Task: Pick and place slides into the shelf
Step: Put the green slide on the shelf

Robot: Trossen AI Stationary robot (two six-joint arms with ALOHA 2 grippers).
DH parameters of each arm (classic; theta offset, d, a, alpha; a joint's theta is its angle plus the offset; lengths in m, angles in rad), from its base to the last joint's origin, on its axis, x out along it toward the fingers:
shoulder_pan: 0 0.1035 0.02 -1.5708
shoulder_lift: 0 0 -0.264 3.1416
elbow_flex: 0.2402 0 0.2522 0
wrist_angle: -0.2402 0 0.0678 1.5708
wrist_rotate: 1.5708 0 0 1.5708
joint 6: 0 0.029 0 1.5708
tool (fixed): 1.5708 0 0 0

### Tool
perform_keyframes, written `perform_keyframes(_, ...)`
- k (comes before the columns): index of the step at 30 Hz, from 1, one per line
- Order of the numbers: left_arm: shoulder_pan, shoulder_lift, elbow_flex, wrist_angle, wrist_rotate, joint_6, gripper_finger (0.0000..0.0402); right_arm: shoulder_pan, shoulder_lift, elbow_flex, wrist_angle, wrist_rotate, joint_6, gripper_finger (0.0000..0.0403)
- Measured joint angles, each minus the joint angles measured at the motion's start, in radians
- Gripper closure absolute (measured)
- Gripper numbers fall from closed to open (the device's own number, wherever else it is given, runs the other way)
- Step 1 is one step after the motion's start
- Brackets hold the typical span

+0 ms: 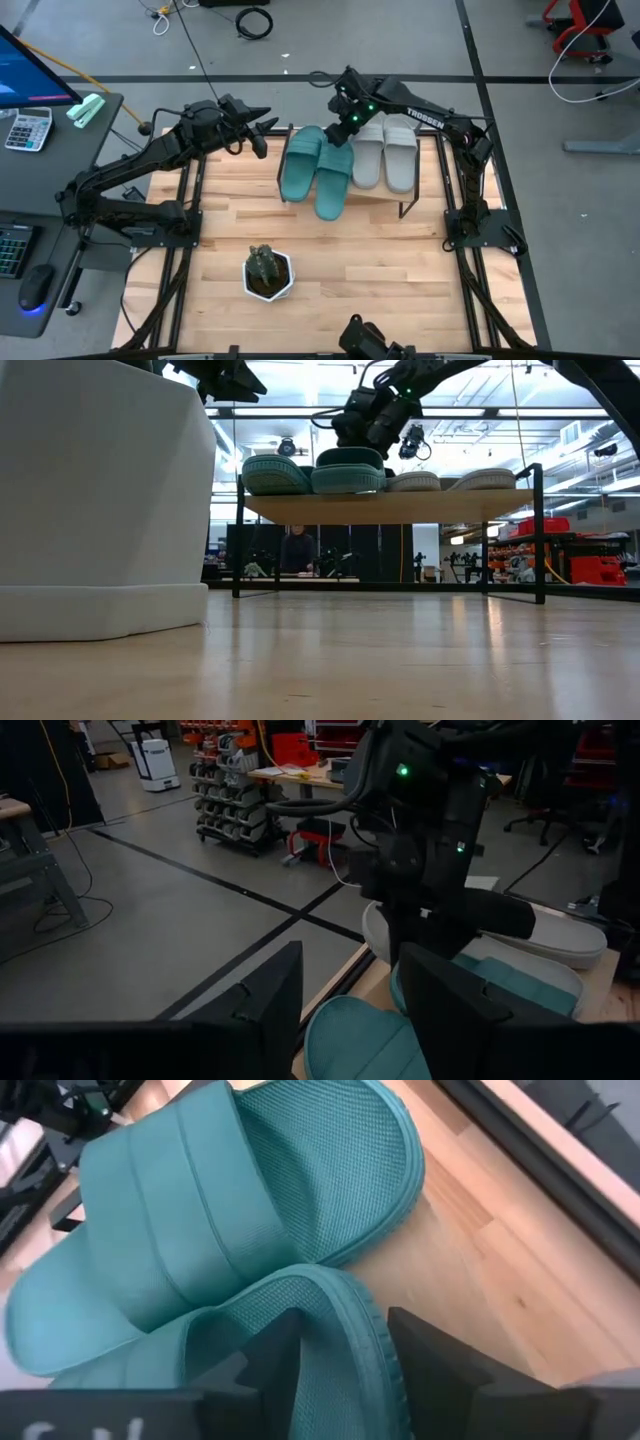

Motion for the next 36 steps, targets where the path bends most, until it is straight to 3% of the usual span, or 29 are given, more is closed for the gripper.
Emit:
perform_keyframes(14,0.0,0.001,0.0,0.0,0.0,-0.001,0.0228,0.001,0.0,0.0,0.083,0.027,-0.071,0.0153)
perform_keyframes(23,0.0,0.001,0.0,0.0,0.005,-0.022,0.0224,-0.015,-0.002,0.032,0.103,0.08,-0.117,0.0155)
perform_keyframes(31,-0.002,0.045,0.0,0.0,0.203,-0.124,0.0229,-0.085,-0.006,0.193,-0.027,0.085,-0.136,0.0164)
perform_keyframes(36,-0.002,0.108,0.0,-0.001,0.346,-0.176,0.0227,-0.102,-0.006,0.263,-0.19,0.005,-0.173,0.0165)
